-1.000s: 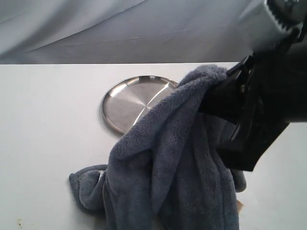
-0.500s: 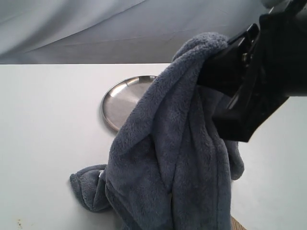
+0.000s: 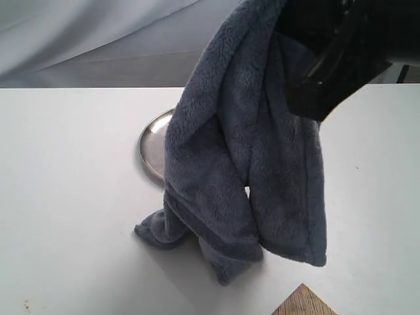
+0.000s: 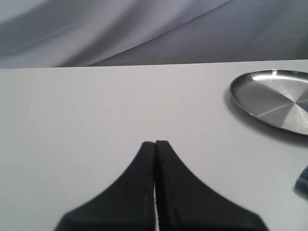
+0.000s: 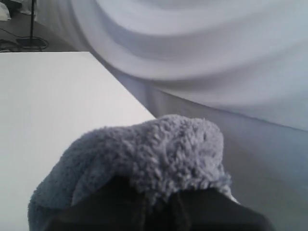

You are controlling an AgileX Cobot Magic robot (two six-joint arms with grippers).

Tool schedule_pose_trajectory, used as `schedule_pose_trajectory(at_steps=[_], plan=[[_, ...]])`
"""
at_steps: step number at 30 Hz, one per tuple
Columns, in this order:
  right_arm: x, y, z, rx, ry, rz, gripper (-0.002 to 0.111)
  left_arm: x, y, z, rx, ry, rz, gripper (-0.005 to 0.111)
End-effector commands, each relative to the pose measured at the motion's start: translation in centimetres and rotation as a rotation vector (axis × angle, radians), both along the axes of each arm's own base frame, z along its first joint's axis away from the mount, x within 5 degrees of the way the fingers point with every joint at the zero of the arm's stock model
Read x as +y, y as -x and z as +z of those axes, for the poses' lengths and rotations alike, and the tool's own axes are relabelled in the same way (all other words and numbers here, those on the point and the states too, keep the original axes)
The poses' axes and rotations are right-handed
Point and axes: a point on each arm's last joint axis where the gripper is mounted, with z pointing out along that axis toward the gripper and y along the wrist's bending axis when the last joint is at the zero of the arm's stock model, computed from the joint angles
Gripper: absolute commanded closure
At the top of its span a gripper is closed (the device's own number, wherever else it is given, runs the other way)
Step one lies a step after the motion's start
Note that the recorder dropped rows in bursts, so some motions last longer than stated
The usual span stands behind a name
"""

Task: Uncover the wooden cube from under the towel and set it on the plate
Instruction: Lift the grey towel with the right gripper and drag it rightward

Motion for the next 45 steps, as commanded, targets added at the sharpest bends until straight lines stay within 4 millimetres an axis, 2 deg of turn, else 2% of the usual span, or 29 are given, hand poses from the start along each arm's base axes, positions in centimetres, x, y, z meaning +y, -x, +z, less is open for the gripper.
schedule_pose_trajectory(at_steps=[1,3,6,10,13,17,26,30,33,37,38,40,45], plan=[[-0.5,-0.2,1.4,-0.168,0.014,-0.023,0.108,0.0,0.0,0.3,-0.018,0.005,0.004,0.107],[-0.9,-0.3,1.6,-0.205,0.030,-0.039,0.108,0.0,0.0,0.3,-0.018,0.005,0.004,0.107],[-2.7,-0.7,2.2,-0.218,0.017,-0.121,0.108,0.0,0.0,0.3,-0.018,0.005,0.004,0.107],[-6.1,-0.6,2.8,-0.151,-0.063,-0.278,0.108,0.0,0.0,0.3,-0.018,0.005,0.004,0.107],[-7.5,-0.2,2.7,-0.108,-0.033,-0.342,0.108,0.0,0.0,0.3,-0.018,0.005,0.004,0.107],[-8.6,-0.5,1.7,-0.050,0.080,-0.401,0.108,0.0,0.0,0.3,-0.018,0.005,0.004,0.107],[-8.4,-1.2,-1.0,0.222,0.147,-0.422,0.107,0.0,0.0,0.3,-0.018,0.005,0.004,0.107],[-8.1,-1.1,-1.3,0.278,0.112,-0.404,0.090,0.0,0.0,0.3,-0.018,0.005,0.004,0.107],[-7.8,-0.9,-1.4,0.285,0.128,-0.355,0.065,0.0,0.0,0.3,-0.018,0.005,0.004,0.107],[-7.8,-0.9,-1.5,0.273,0.162,-0.348,0.021,0.0,0.0,0.3,-0.018,0.005,0.004,0.107],[-7.8,-0.9,-1.5,0.273,0.162,-0.348,0.016,0.0,0.0,0.3,-0.018,0.005,0.004,0.107],[-7.9,-0.9,-1.6,0.271,0.166,-0.349,0.009,0.0,0.0,0.3,-0.018,0.005,0.004,0.107],[-8.6,-1.3,-1.4,0.256,0.154,-0.448,0.014,0.0,0.0,0.3,-0.018,0.005,0.004,0.107]])
